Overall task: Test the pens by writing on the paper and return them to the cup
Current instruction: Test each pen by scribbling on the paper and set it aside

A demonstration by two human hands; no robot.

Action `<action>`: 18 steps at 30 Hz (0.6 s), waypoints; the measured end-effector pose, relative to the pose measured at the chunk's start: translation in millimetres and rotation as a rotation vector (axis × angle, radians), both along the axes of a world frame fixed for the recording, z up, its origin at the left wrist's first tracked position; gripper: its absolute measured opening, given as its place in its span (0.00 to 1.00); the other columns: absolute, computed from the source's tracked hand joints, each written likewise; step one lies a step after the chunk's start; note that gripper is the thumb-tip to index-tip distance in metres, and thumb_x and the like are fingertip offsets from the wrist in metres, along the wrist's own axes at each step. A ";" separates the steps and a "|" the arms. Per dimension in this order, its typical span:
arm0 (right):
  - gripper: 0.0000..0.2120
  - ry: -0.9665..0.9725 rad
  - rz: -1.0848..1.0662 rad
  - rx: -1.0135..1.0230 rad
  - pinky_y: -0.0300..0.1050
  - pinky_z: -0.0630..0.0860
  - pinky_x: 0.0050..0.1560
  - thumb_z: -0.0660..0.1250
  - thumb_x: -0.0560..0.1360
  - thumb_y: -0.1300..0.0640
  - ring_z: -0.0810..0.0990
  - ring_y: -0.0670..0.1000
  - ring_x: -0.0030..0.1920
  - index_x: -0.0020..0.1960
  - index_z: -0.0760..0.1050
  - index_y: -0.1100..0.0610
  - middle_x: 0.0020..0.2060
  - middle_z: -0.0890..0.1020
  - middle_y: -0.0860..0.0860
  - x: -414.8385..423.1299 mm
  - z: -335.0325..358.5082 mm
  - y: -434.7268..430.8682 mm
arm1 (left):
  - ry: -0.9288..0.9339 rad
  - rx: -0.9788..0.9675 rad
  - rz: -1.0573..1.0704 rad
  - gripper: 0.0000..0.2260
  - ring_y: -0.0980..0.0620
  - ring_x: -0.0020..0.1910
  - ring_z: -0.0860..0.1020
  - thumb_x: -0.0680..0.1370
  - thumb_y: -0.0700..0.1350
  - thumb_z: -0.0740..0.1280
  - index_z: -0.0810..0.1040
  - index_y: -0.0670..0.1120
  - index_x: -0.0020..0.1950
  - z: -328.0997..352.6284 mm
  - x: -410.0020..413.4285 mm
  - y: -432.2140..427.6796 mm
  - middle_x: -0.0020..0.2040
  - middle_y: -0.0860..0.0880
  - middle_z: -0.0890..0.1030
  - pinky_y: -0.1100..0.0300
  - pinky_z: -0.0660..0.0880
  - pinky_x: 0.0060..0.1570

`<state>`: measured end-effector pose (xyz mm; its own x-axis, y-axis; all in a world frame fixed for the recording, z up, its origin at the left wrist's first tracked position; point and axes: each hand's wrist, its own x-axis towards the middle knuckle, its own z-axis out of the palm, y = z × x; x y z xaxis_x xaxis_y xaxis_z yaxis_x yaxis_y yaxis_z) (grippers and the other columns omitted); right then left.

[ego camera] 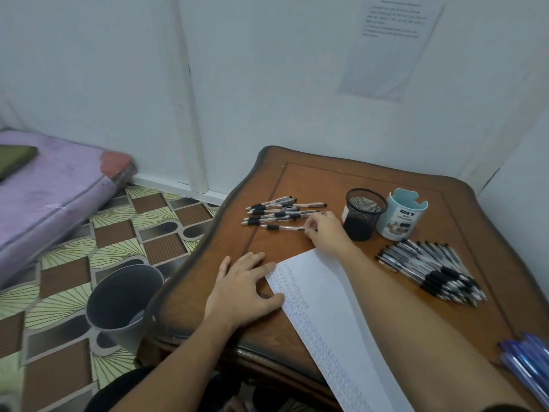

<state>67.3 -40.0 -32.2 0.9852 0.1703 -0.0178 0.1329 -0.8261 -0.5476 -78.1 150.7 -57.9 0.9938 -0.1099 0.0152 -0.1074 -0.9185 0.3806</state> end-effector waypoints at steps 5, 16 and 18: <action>0.03 0.021 -0.134 0.777 0.41 0.74 0.44 0.68 0.78 0.59 0.76 0.48 0.47 0.46 0.78 0.53 0.45 0.80 0.48 -33.7 23.4 -23.8 | 0.001 -0.006 0.002 0.33 0.59 0.77 0.51 0.69 0.71 0.57 0.66 0.62 0.73 -0.1 -0.1 0.3 0.77 0.60 0.59 0.49 0.38 0.74; 0.06 0.140 -0.216 1.270 0.36 0.55 0.24 0.58 0.83 0.51 0.58 0.45 0.25 0.57 0.73 0.46 0.29 0.67 0.50 -94.4 37.2 -33.8 | -0.016 -0.006 -0.001 0.40 0.59 0.77 0.52 0.63 0.75 0.50 0.66 0.63 0.73 -1.6 -0.5 -0.5 0.77 0.60 0.60 0.49 0.40 0.75; 0.04 0.129 -0.206 1.246 0.36 0.54 0.24 0.64 0.81 0.52 0.57 0.46 0.24 0.53 0.71 0.51 0.27 0.65 0.50 -101.9 34.5 -33.1 | -0.024 -0.014 0.002 0.40 0.59 0.77 0.52 0.63 0.75 0.50 0.67 0.62 0.72 -2.2 -0.3 -1.1 0.76 0.60 0.60 0.49 0.40 0.75</action>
<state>-34.6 -73.1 2.3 0.9984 -0.0153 -0.0537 -0.0480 0.2573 -0.9651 -78.4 149.6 -60.1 0.9934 -0.1076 0.0402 -0.1147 -0.9134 0.3907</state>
